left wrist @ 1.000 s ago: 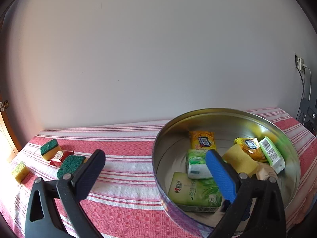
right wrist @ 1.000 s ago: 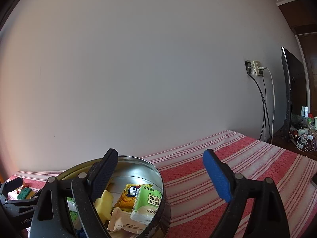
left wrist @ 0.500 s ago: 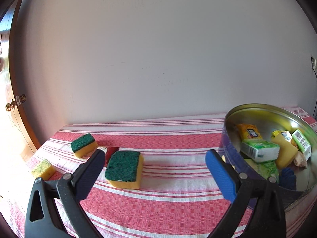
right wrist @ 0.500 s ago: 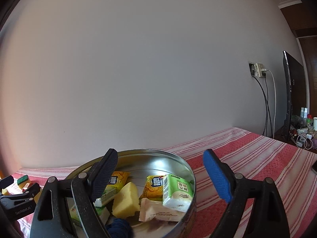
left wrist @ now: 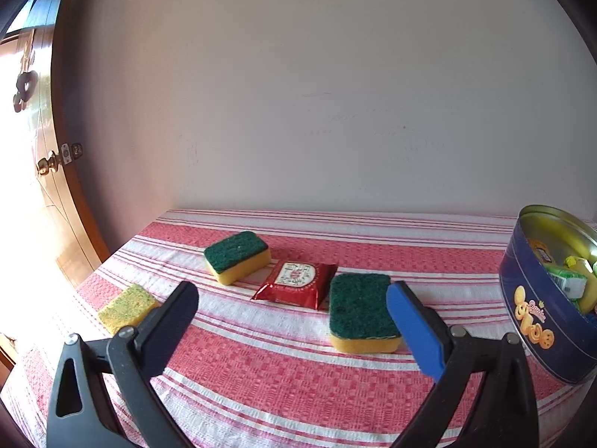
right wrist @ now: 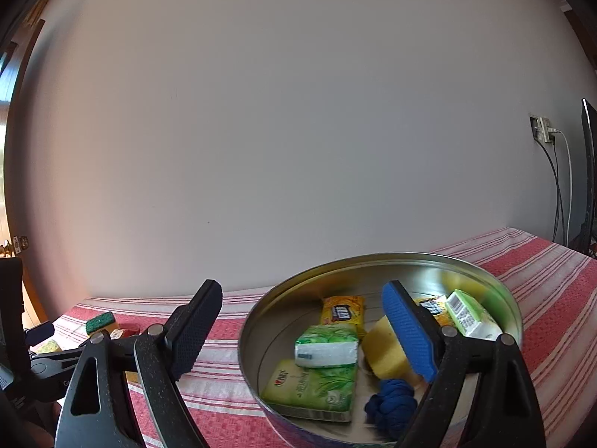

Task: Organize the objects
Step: 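Withdraw both tools from the tin toward the remaining sponges, then grasp yellow sponge with left tool while right tool grasps green-topped sponge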

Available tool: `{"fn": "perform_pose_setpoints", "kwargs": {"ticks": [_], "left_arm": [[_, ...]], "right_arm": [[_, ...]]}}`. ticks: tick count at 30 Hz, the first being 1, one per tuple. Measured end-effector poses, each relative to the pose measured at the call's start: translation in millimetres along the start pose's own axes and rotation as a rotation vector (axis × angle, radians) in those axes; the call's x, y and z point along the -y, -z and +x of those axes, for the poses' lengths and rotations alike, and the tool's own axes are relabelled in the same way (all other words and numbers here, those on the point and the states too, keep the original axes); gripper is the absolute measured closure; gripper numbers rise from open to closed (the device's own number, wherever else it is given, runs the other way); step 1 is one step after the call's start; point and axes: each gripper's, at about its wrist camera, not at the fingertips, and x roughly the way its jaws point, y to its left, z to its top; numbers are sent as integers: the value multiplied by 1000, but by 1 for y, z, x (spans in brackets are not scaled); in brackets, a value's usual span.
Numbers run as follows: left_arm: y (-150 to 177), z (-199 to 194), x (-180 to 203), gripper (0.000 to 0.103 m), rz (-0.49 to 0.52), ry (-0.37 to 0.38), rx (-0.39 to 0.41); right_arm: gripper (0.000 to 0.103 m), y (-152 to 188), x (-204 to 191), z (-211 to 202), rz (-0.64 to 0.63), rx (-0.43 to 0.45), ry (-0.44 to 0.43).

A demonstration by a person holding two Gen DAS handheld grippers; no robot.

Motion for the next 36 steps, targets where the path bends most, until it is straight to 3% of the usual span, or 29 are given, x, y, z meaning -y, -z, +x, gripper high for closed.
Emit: {"fn": "perform_pose_setpoints", "kwargs": {"ticks": [12, 18, 28, 36], "left_arm": [[1, 28, -66, 2, -31, -64, -38], [2, 41, -94, 2, -60, -62, -74], [4, 61, -131, 2, -87, -60, -168], [10, 86, -160, 1, -166, -16, -300]], "right_arm": [[14, 14, -65, 23, -34, -87, -102], [14, 21, -95, 35, -72, -142, -143], [14, 36, -134, 66, -65, -307, -196], [14, 49, -159, 102, -99, -477, -151]]}}
